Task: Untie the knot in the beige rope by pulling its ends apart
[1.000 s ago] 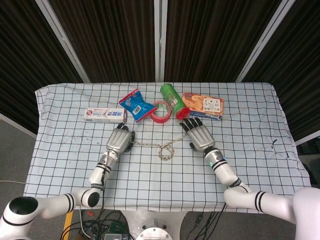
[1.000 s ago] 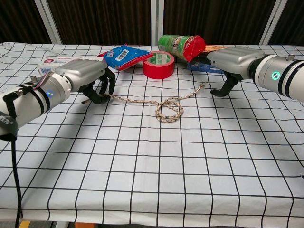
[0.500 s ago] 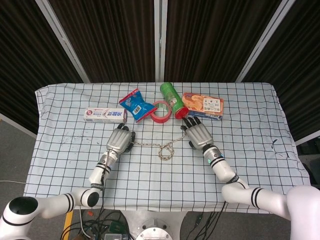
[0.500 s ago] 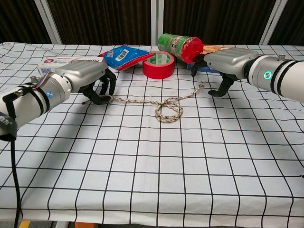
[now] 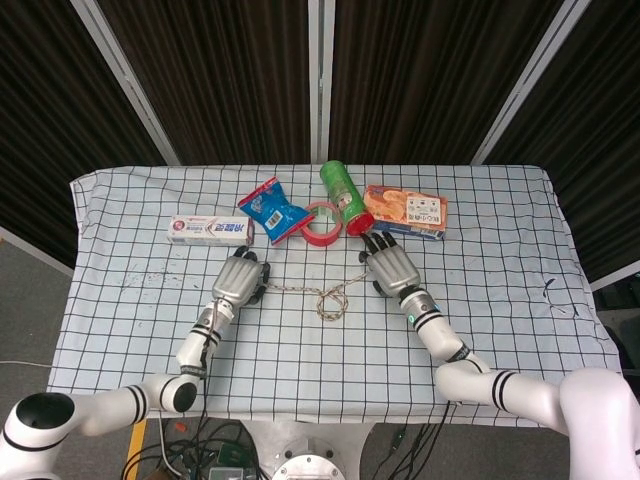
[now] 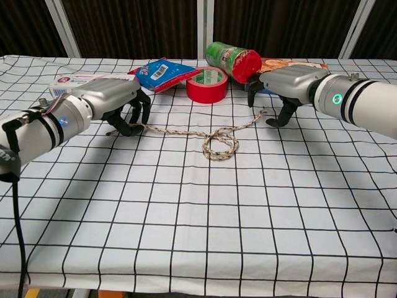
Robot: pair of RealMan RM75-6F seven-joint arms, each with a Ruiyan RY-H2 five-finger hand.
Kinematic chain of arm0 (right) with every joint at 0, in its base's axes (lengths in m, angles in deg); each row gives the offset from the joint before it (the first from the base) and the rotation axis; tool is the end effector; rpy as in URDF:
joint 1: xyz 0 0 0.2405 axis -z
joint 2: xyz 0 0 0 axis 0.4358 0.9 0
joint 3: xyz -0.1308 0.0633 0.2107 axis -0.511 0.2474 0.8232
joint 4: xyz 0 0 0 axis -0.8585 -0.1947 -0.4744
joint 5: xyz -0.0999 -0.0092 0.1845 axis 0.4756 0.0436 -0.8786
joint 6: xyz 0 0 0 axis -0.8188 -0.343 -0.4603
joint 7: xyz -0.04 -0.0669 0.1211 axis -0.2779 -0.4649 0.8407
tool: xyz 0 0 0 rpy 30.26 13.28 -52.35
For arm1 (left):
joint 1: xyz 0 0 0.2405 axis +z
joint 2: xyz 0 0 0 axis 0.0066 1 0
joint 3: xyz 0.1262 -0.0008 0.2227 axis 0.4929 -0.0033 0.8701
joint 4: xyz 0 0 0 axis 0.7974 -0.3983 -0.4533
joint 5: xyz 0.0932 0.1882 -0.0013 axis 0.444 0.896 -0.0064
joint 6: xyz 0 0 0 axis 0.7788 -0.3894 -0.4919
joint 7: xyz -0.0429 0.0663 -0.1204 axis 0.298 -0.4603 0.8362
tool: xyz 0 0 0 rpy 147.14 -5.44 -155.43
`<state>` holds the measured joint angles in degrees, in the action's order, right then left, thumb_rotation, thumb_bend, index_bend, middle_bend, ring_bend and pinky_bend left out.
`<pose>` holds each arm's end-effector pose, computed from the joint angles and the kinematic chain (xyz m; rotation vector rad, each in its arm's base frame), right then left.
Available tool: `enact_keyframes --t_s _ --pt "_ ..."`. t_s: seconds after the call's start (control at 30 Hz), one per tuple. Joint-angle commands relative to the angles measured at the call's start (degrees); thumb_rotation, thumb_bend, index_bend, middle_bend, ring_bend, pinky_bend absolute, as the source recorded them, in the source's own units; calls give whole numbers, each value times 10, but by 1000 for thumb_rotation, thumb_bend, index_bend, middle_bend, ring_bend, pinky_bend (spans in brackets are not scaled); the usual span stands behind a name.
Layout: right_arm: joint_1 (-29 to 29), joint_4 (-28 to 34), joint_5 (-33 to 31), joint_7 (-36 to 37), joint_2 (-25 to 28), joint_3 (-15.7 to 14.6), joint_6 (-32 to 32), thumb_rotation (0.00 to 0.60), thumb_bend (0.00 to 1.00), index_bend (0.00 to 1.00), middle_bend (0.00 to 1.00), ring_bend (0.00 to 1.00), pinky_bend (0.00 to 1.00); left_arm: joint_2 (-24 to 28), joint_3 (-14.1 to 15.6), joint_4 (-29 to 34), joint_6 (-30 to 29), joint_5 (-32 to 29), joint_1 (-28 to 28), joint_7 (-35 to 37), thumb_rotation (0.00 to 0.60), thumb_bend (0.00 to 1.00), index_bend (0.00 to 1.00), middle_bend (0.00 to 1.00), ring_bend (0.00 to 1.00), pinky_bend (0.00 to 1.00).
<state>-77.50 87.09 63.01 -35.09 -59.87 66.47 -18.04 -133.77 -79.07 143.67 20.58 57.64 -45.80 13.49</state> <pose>-0.1466 -0.3914 -0.0457 1.9638 -0.8115 0.6759 -0.1428 0.3650 -0.0793 -1.8372 -0.9318 -0.8524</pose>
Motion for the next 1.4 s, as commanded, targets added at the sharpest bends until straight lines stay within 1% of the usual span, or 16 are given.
enact_keyframes --t_s 0.03,0.43,0.67,0.97,1.17,1.33,1.4 --pt "1 -1 -2 -1 -2 -1 -3 600 316 321 20 0 0 1 0 1 0 0 1 1 600 369 520 625 275 160" --pt "5 -15 -10 -1 -14 -3 -10 600 316 377 31 0 0 2 2 0 -2 4 4 6 600 368 520 626 276 160" --pt "5 -24 -5 2 -23 -3 -17 600 314 416 41 0 0 3 2 0 0 3 4 6 600 369 520 626 277 160" --pt "7 -35 -5 0 -30 -4 -17 600 313 442 47 0 0 3 2 0 2 1 5 6 600 368 520 626 278 160" --pt "7 -45 -3 2 -39 0 -21 600 313 483 60 0 0 3 2 -3 4 0 6 8 600 369 520 626 286 160" --pt "8 -51 2 6 -44 3 -24 600 268 507 70 0 0 4 2 -2 6 0 6 10 600 369 520 626 286 160" --pt "7 -52 3 6 -45 4 -24 600 266 512 72 0 0 5 2 -2 7 0 5 10 600 369 520 626 286 160"
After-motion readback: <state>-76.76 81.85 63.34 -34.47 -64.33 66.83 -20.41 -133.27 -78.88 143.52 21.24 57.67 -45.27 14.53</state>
